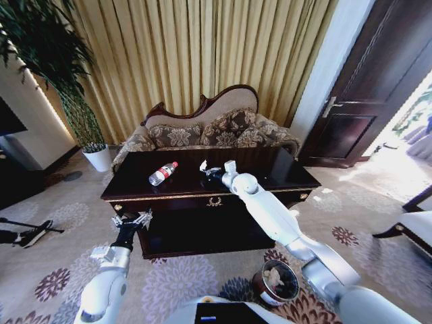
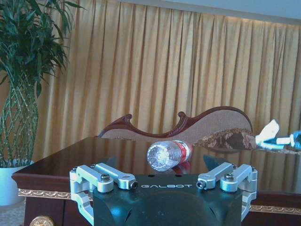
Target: Move to the front of the table and place the trash on the table into the trash bin.
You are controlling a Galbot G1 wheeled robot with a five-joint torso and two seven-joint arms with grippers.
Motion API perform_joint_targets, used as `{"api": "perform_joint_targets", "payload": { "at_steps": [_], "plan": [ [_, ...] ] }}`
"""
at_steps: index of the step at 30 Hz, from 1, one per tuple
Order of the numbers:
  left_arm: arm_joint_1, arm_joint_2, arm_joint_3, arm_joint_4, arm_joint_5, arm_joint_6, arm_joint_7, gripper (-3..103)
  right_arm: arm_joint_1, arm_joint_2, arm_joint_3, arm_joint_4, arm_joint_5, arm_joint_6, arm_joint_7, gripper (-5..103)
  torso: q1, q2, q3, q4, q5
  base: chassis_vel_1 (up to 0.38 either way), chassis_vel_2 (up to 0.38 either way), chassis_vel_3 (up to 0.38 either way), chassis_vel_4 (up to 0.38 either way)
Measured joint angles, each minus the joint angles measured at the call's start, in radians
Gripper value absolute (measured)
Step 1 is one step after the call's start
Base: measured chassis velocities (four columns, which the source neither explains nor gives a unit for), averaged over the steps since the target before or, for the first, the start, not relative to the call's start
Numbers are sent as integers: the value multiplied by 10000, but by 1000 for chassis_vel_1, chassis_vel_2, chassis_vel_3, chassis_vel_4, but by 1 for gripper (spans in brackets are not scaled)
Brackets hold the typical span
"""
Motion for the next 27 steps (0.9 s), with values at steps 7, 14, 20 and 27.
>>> {"api": "perform_joint_targets", "payload": {
  "at_steps": [7,14,20,27],
  "plan": [
    [-27,-18,-31,70,-10,-6,-9,100,-493,-38,1101,695,125,537,0,0,0,0,0,0,-1,0,0,0,0],
    [-70,82,-98,146,-46,-11,-37,100,-1705,164,2632,1674,-316,1094,0,0,0,0,0,3,0,0,0,0,0],
    [-222,205,3,268,-70,-8,-61,100,-3227,148,4521,2496,-747,1419,2,0,-1,0,-1,-3,2,0,0,0,0],
    [-482,197,307,425,-91,91,-157,100,-4217,-56,5574,2792,-820,1930,3,0,-1,0,-1,1,1,0,0,0,0]
  ]
}}
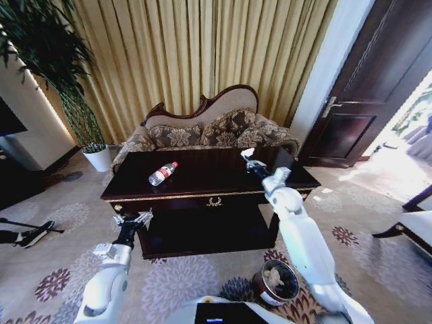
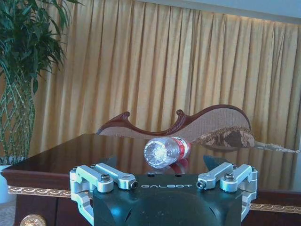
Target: Move to the front of the table and place the trash on the table into the trash bin.
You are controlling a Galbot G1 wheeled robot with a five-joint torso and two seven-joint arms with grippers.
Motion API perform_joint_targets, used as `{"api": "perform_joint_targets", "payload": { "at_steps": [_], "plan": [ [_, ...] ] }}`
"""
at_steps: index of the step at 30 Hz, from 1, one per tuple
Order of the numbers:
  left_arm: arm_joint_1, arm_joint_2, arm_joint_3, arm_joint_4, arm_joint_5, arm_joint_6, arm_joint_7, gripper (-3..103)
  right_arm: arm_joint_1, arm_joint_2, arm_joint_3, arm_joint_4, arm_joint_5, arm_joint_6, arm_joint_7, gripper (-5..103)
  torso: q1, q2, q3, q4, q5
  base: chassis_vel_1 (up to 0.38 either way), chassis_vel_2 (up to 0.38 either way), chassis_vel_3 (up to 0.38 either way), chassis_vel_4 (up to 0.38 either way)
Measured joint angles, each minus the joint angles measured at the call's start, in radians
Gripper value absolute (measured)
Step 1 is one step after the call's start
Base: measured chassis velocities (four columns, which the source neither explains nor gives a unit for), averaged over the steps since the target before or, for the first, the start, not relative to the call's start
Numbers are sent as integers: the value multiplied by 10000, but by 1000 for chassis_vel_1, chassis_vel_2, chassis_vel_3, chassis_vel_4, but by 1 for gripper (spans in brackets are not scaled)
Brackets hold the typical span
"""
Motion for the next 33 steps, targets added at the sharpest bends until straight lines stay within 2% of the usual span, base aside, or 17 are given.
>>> {"api": "perform_joint_targets", "payload": {
  "at_steps": [15,33],
  "plan": [
    [33,46,-14,199,-194,0,56,100,-879,226,540,573,-195,186,-3,0,2,0,0,-2,-1,11,-11,-13,10],
    [111,103,158,-51,-83,10,63,100,-1420,216,662,693,-203,390,-3,0,-1,1,1,-2,-1,134,-143,-139,140]
  ]
}}
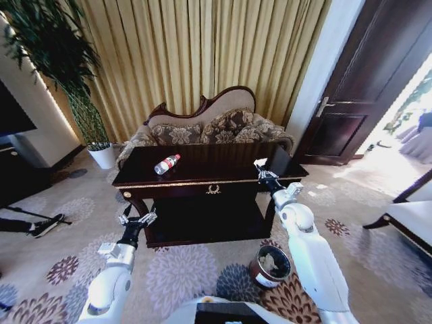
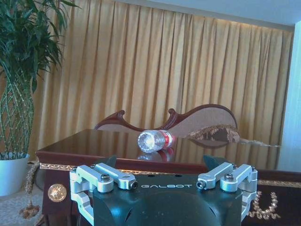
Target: Move to the front of the table and place the trash on the table into the trash bin.
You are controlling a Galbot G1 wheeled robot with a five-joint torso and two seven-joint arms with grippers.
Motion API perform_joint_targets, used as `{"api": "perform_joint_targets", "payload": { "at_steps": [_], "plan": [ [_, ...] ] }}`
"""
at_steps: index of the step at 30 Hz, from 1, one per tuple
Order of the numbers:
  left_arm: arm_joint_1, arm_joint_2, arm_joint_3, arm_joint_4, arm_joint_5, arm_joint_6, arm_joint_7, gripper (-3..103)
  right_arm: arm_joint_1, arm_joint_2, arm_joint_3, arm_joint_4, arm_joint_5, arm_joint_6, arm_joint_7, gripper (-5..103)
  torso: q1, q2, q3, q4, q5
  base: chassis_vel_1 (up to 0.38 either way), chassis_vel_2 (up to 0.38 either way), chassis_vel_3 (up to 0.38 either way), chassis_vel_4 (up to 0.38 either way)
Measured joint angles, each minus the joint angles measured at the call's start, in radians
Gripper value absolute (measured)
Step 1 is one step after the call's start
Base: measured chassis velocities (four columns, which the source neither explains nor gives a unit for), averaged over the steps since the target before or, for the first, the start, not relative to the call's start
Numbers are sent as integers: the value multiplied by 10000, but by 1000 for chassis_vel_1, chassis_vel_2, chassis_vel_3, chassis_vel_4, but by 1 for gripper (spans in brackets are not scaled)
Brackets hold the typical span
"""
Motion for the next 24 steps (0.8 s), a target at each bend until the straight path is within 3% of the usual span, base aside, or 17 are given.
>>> {"api": "perform_joint_targets", "payload": {
  "at_steps": [16,24],
  "plan": [
    [-126,131,-111,66,-130,2,0,100,-228,238,-176,38,-320,73,-1,0,2,-2,-1,2,-2,103,-106,-105,115],
    [-244,53,-63,79,-234,36,-16,100,-546,569,-232,-907,-906,523,-1,0,0,0,-3,1,-2,63,-57,-71,55]
  ]
}}
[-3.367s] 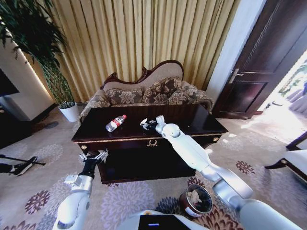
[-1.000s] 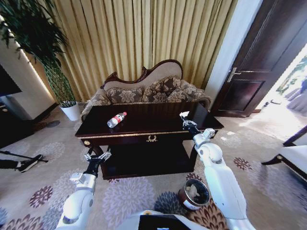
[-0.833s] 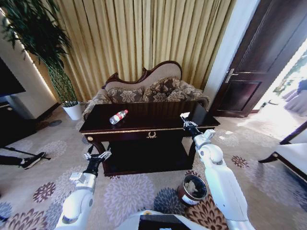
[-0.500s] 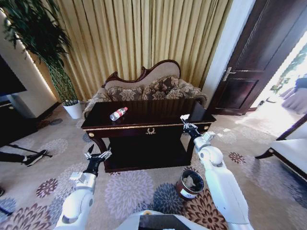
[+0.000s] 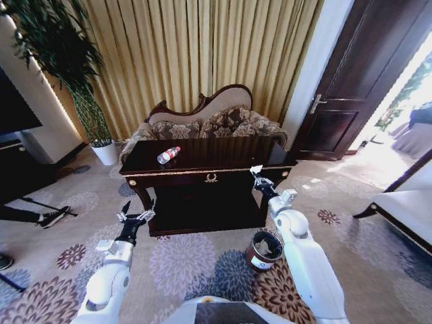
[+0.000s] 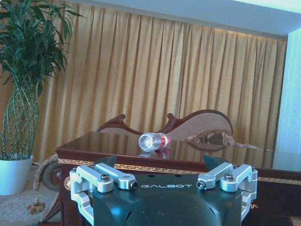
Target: Move to the front of the table and place the trash on the table into the trash bin.
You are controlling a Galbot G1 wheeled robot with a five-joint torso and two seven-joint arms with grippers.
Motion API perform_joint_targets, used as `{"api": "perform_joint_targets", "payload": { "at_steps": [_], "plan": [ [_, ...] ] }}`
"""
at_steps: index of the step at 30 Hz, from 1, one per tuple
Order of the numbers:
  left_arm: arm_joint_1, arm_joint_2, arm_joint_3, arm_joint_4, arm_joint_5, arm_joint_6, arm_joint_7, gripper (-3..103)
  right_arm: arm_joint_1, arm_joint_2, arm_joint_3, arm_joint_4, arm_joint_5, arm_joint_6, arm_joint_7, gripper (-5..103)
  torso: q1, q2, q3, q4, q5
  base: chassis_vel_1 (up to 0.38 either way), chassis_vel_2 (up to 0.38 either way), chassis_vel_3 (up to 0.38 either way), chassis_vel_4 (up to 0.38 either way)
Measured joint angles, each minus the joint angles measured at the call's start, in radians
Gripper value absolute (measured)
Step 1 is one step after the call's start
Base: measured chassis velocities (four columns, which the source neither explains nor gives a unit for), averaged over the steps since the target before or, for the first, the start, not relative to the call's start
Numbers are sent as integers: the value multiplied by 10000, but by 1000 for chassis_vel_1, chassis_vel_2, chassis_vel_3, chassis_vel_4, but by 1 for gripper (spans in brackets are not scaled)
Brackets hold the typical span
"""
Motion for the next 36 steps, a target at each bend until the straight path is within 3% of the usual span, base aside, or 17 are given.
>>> {"api": "perform_joint_targets", "payload": {
  "at_steps": [16,36],
  "plan": [
    [-29,-31,-204,-134,40,169,24,100,-797,606,43,-2537,-1241,90,0,0,2,-3,1,0,3,0,0,0,0],
    [30,136,-387,-188,-198,78,86,100,1254,265,-418,-6857,-3909,-77,0,0,3,-2,2,-1,0,0,0,0,0]
  ]
}}
